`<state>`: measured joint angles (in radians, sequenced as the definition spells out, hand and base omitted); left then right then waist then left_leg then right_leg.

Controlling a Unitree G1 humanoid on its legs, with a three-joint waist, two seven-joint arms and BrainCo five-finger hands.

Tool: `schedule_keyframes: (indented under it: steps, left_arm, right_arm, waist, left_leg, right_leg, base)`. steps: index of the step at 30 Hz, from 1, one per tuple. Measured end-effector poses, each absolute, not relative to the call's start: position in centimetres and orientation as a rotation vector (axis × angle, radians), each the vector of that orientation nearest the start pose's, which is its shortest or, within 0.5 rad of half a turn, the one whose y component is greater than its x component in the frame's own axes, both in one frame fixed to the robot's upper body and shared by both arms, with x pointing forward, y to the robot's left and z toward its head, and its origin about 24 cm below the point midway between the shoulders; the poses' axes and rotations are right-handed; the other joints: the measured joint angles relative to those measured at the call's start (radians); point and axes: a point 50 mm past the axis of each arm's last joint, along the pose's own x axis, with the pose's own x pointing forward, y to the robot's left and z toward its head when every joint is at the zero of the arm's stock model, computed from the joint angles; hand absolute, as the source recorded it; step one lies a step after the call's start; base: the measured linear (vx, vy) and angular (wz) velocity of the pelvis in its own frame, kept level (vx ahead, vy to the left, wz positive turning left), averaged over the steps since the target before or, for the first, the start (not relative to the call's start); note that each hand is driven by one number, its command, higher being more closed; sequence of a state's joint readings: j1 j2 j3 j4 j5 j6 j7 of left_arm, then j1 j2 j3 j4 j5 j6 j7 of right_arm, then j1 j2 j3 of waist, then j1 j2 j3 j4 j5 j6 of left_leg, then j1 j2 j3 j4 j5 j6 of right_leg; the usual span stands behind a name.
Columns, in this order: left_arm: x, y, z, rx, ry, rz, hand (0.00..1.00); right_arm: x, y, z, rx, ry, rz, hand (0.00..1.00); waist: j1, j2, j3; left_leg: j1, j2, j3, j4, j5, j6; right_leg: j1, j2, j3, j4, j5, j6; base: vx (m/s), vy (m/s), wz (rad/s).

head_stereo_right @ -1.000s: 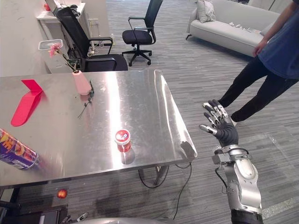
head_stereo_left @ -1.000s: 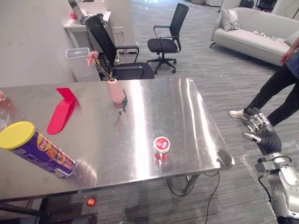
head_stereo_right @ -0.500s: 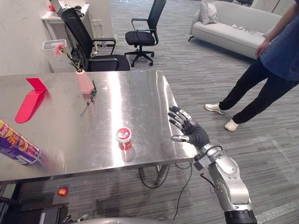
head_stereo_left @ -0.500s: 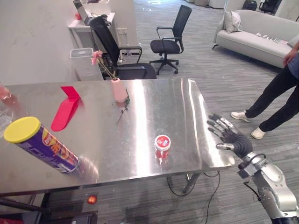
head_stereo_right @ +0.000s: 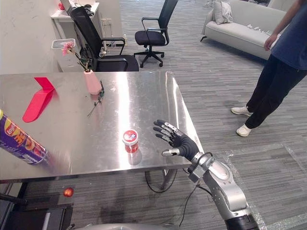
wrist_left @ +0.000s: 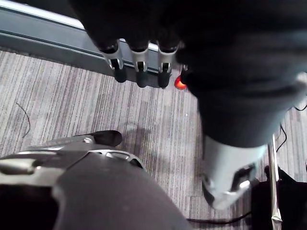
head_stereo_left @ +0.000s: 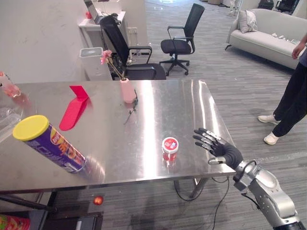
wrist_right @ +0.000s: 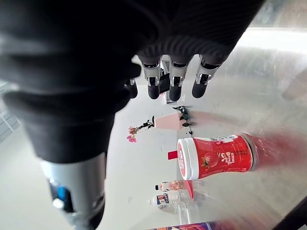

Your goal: Put the gum and the chips on the shelf.

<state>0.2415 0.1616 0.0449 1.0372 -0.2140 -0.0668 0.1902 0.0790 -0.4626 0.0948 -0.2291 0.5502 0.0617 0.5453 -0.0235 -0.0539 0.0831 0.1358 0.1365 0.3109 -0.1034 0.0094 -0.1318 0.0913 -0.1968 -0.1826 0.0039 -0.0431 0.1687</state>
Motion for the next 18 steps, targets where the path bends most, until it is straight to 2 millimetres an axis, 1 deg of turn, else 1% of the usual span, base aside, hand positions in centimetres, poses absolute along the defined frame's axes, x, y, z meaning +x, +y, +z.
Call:
schedule_keyframes:
  steps: [4,5,7,9,10,11,12,15,18]
  left_arm:
    - [3.3,23.3,-16.1,0.029,1.179,0.485,0.0]
    - [3.0,23.3,-16.2,0.013,1.182,0.494,0.0]
    - [2.7,23.3,-16.2,-0.007,1.187,0.509,0.0]
    - [1.8,23.6,-16.1,-0.035,1.195,0.54,0.0]
    - [1.5,23.7,-16.1,-0.045,1.2,0.549,0.0]
    - [1.3,23.7,-16.1,-0.049,1.202,0.554,0.0]
    - [1.0,23.7,-16.1,-0.058,1.202,0.568,0.0]
    - [1.2,23.8,-16.0,-0.06,1.196,0.569,0.0]
    - [1.7,23.7,-15.9,-0.065,1.173,0.564,0.0]
  right_arm:
    - [22.9,-17.7,8.0,0.087,-0.047,0.646,0.0]
    - [23.3,-18.2,8.2,0.081,-0.061,0.606,0.0]
    - [24.0,-19.6,8.7,0.073,-0.099,0.518,0.0]
    - [24.6,-21.2,9.2,0.036,-0.13,0.417,0.0]
    - [24.8,-22.2,9.6,0.016,-0.153,0.352,0.0]
    - [24.9,-22.6,9.7,0.007,-0.161,0.322,0.0]
    - [24.9,-23.6,10.1,-0.015,-0.181,0.255,0.0]
    - [24.8,-24.1,10.5,-0.024,-0.206,0.215,0.0]
    - [24.8,-24.4,10.7,-0.029,-0.219,0.202,0.0]
  waist:
    - [0.003,-0.002,0.005]
    - [0.007,-0.002,0.006]
    - [0.027,0.0,0.02]
    - [0.034,0.0,0.02]
    - [0.037,-0.001,0.023]
    - [0.037,-0.002,0.024]
    - [0.037,-0.006,0.026]
    - [0.033,-0.01,0.03]
    - [0.027,-0.011,0.03]
  left_leg:
    - [-0.037,-0.001,-0.045,0.005,0.013,0.002]
    - [-0.05,-0.001,-0.05,0.005,0.017,0.003]
    - [-0.051,0.0,-0.05,0.005,0.019,0.004]
    - [-0.062,0.0,-0.052,0.006,0.02,0.005]
    - [-0.07,0.0,-0.05,0.006,0.021,0.006]
    - [-0.073,-0.001,-0.048,0.006,0.021,0.007]
    - [-0.073,-0.003,-0.04,0.006,0.021,0.007]
    - [-0.063,-0.003,-0.027,0.006,0.02,0.007]
    - [-0.06,-0.003,-0.019,0.006,0.02,0.007]
  right_leg:
    - [-0.009,-0.002,-0.045,-0.002,0.002,0.003]
    - [-0.018,-0.002,-0.051,-0.002,0.004,0.007]
    - [-0.02,-0.001,-0.055,-0.003,0.01,0.008]
    - [-0.029,-0.002,-0.072,-0.009,0.023,0.015]
    - [-0.036,-0.001,-0.085,-0.017,0.036,0.013]
    - [-0.036,-0.001,-0.085,-0.025,0.043,0.015]
    - [-0.037,-0.003,-0.085,-0.037,0.053,0.015]
    - [-0.036,-0.004,-0.082,-0.037,0.056,0.012]
    - [-0.037,-0.005,-0.082,-0.037,0.056,0.012]
  base:
    - [0.0,-0.009,0.3]
    - [-0.01,-0.009,0.1]
    - [-0.01,-0.003,0.03]
    - [0.0,0.0,0.0]
    - [-0.02,0.003,-0.05]
    - [-0.02,0.01,-0.13]
    - [-0.02,0.011,-0.12]
    - [-0.02,0.006,-0.12]
    - [-0.03,-0.005,-0.09]
